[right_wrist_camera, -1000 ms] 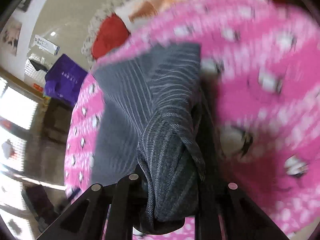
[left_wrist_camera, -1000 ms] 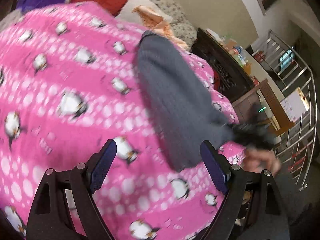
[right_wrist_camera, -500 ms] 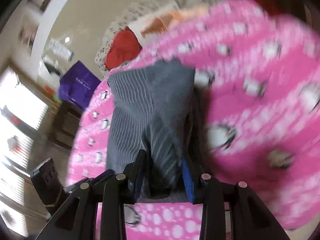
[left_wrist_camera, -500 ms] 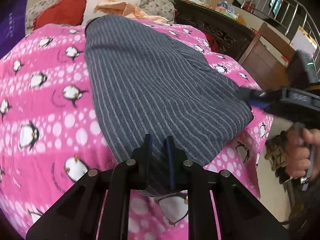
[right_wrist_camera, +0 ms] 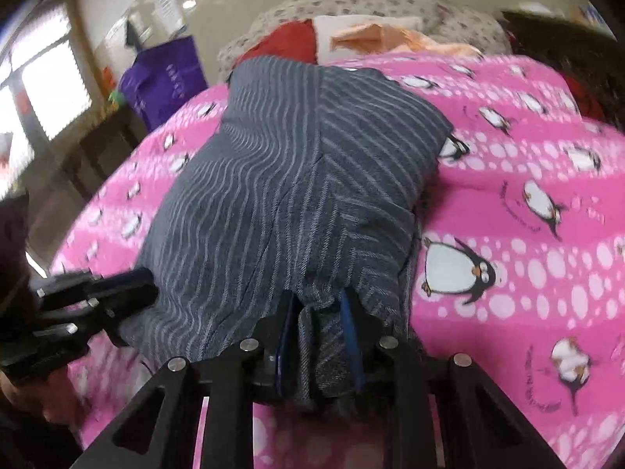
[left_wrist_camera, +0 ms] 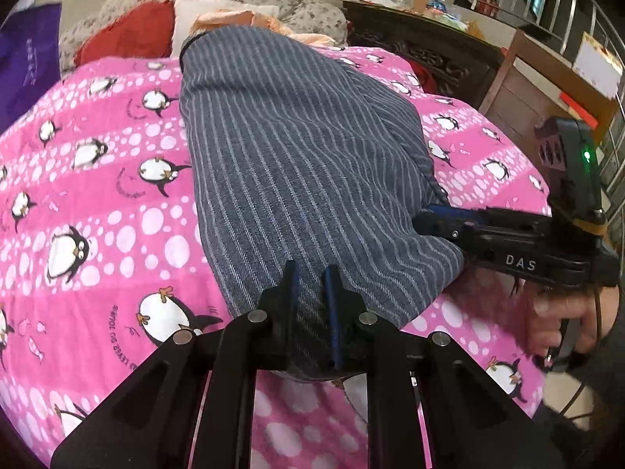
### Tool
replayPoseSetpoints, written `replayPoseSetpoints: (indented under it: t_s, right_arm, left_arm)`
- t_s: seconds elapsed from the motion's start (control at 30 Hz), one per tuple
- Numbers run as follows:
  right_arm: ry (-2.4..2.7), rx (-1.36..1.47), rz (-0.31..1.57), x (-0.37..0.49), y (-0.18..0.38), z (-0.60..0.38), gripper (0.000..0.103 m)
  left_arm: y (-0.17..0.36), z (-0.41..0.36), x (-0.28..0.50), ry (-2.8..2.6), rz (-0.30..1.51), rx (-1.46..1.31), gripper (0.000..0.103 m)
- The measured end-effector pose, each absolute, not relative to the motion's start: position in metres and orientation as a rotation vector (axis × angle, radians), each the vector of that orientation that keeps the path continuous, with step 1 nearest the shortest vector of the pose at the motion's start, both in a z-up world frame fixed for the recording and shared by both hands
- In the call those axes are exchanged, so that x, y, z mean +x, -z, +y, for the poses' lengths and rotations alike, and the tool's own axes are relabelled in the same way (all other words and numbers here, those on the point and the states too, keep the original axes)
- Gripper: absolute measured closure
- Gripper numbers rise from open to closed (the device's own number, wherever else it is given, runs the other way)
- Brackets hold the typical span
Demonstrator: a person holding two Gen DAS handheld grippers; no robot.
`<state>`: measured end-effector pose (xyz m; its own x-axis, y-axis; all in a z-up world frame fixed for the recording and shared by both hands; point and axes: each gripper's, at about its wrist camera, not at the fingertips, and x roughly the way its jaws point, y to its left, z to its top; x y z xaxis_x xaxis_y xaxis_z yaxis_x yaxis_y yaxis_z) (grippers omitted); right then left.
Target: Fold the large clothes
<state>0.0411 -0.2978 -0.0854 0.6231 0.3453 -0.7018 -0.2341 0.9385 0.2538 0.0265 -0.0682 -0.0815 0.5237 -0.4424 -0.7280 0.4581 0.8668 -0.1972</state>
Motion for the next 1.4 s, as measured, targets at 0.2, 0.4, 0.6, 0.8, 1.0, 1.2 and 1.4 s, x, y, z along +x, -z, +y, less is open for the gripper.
replayPoseSetpoints:
  t_s: [0.2, 0.4, 0.6, 0.8, 1.0, 1.2, 1.4]
  right_arm:
    - [-0.339, 0.111, 0.875, 0.048, 0.038, -0.298, 0.081]
    - [-0.193, 0.232, 0.701, 0.086, -0.041, -0.306, 0.074]
    - [-0.053, 0.288, 0.814, 0.167, -0.03, -0.271, 0.074]
    - [0.001, 0.242, 0.913, 0.218, 0.027, -0.276, 0.073]
    - [-0.034, 0.199, 0.828, 0.217, 0.068, -0.282, 0.058]
    - [-0.094, 0.302, 0.795, 0.217, 0.078, -0.295, 0.057]
    - [-0.124, 0.362, 0.792, 0.221, 0.082, -0.301, 0.056]
  left_arm:
    - [0.056, -0.064, 0.038, 0.548, 0.906, -0.044, 0.09]
    - [-0.015, -0.069, 0.1, 0.5, 0.791, -0.121, 0.09]
    - [-0.016, -0.096, 0.198, 0.349, 0.815, -0.161, 0.072]
    - [0.037, -0.111, 0.257, 0.254, 0.905, -0.166, 0.072]
    - [0.079, -0.123, 0.263, 0.215, 0.899, -0.104, 0.072]
    - [0.085, -0.115, 0.261, 0.226, 0.858, -0.151, 0.072]
    - [0.084, -0.121, 0.265, 0.204, 0.852, -0.128, 0.072]
